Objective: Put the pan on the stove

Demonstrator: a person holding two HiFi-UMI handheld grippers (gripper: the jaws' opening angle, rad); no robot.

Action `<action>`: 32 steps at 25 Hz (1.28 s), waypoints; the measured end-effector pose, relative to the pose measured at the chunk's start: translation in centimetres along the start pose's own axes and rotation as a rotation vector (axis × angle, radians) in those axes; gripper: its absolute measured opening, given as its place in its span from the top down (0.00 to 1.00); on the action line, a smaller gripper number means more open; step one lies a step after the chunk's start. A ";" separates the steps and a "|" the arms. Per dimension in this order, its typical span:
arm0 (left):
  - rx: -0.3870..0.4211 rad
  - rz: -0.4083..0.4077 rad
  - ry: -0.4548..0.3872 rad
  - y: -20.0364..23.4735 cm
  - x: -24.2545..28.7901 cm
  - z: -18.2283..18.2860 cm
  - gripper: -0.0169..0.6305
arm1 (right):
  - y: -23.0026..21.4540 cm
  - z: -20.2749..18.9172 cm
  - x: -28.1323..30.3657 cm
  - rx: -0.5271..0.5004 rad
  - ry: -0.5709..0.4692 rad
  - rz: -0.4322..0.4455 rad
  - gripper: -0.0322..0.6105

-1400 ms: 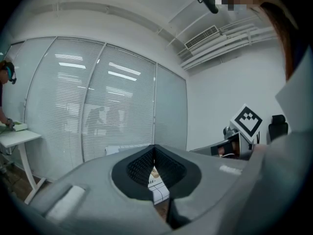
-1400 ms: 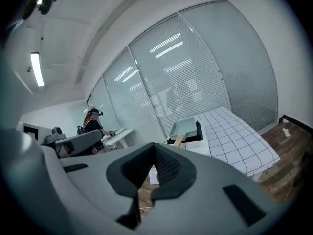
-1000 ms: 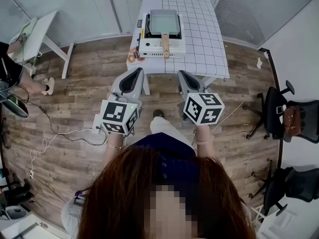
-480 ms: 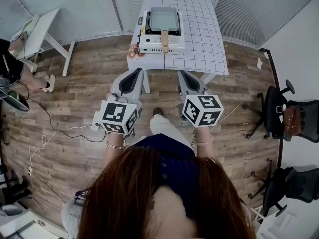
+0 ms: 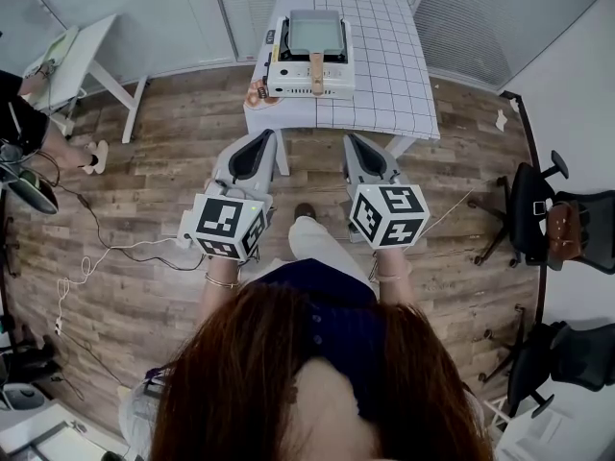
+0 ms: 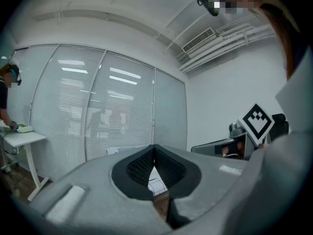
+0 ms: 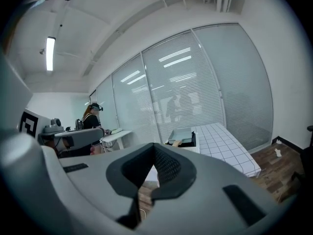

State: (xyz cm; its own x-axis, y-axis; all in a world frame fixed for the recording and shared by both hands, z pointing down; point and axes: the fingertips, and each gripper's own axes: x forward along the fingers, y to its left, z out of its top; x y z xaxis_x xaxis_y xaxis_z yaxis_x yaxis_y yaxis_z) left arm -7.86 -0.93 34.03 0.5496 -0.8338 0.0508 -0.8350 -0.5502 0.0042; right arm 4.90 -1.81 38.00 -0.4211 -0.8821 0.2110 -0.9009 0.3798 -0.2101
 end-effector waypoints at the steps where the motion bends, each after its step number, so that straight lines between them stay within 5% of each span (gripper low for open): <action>1: 0.000 0.001 0.000 -0.2 -0.2 0.0 0.96 | 0.1 0.0 -0.2 -0.004 -0.003 -0.001 0.94; 32: 0.010 -0.018 -0.007 -4.3 -5.1 -0.8 0.96 | 3.6 -0.7 -6.8 -0.141 -0.094 -0.068 0.94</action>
State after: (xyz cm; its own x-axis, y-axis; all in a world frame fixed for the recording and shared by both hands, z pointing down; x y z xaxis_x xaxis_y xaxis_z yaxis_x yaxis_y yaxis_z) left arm -7.07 5.72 34.55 0.5647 -0.8241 0.0440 -0.8248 -0.5654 -0.0047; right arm 4.46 5.74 36.51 -0.3531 -0.9267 0.1282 -0.9355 0.3480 -0.0612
